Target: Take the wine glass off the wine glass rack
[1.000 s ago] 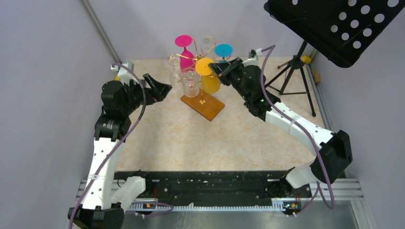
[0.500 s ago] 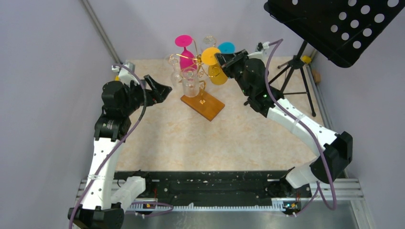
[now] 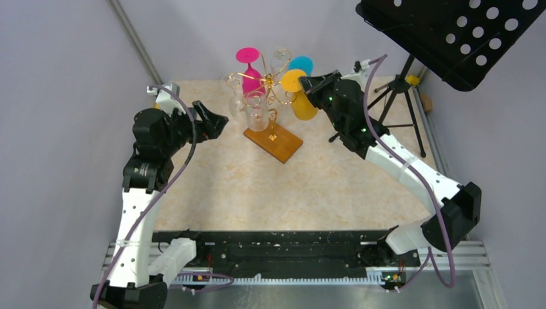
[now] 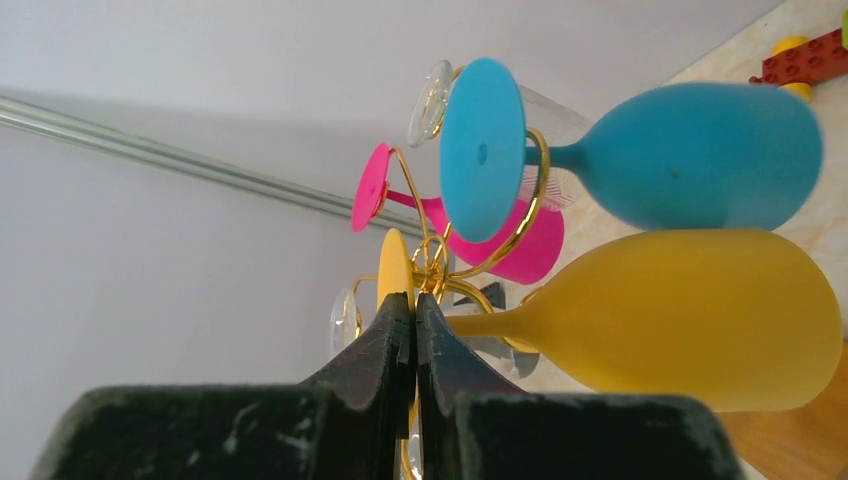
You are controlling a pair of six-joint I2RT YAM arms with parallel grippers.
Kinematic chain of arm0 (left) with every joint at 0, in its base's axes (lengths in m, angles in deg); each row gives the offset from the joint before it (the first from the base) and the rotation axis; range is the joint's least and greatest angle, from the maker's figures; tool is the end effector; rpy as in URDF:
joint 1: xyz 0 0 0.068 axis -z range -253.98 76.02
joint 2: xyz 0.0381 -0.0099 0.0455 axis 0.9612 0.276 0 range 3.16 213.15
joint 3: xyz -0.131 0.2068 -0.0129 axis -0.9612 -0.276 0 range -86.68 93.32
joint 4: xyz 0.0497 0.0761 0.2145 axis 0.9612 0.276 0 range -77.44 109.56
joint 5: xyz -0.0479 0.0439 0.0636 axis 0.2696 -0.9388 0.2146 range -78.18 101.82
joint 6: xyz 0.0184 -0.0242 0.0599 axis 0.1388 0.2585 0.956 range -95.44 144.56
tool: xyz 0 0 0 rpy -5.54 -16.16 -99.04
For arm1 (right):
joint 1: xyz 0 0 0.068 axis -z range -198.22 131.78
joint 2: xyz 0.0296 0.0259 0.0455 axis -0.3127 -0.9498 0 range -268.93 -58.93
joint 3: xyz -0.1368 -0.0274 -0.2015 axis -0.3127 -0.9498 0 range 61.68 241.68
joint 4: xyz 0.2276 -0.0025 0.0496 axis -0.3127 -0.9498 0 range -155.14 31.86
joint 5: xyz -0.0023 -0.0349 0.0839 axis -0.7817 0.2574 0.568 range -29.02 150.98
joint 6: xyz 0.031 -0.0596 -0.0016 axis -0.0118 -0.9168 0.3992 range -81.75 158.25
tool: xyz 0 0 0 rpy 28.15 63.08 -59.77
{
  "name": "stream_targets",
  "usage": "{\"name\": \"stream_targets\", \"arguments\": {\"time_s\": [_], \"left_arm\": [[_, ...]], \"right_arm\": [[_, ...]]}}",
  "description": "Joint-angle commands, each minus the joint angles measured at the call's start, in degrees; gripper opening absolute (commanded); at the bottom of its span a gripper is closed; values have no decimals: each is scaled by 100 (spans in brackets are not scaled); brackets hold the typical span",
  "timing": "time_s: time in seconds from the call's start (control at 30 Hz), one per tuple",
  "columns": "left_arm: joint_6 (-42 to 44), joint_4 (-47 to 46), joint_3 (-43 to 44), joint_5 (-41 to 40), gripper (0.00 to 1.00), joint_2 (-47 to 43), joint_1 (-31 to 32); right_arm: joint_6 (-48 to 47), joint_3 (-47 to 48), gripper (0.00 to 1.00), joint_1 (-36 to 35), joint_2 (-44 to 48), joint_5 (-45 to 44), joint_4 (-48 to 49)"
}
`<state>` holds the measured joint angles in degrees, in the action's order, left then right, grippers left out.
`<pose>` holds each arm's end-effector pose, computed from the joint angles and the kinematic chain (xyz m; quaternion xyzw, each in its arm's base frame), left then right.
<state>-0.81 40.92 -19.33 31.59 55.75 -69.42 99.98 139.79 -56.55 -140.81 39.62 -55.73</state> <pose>0.1880 -0.0332 0.3837 -0.0354 0.7807 -0.2877 0.5537 0.2698 0.1884 0.3891 0.2694 0.6622 0.4409 0.5427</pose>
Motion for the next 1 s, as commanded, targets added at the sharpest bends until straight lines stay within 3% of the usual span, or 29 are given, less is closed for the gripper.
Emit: {"name": "stream_targets", "arguments": {"time_s": [0.0, 0.2, 0.57, 0.83, 0.97], "left_arm": [[119, 65, 302, 3, 97, -52, 10], [124, -129, 270, 534, 99, -109, 10], [-441, -1116, -94, 2964, 97, 102, 99], [-1179, -1604, -307, 2803, 92, 363, 884], [-2192, -2812, -840, 2572, 91, 119, 1082]], "right_arm": [[188, -228, 0, 137, 654, 147, 61], [264, -787, 0, 199, 1298, 455, -22], [567, -2036, 0, 334, 2917, 1213, -426], [1889, -2507, 0, 430, 3698, 2347, 359], [2411, -2552, 0, 440, 3783, 2788, 793]]}}
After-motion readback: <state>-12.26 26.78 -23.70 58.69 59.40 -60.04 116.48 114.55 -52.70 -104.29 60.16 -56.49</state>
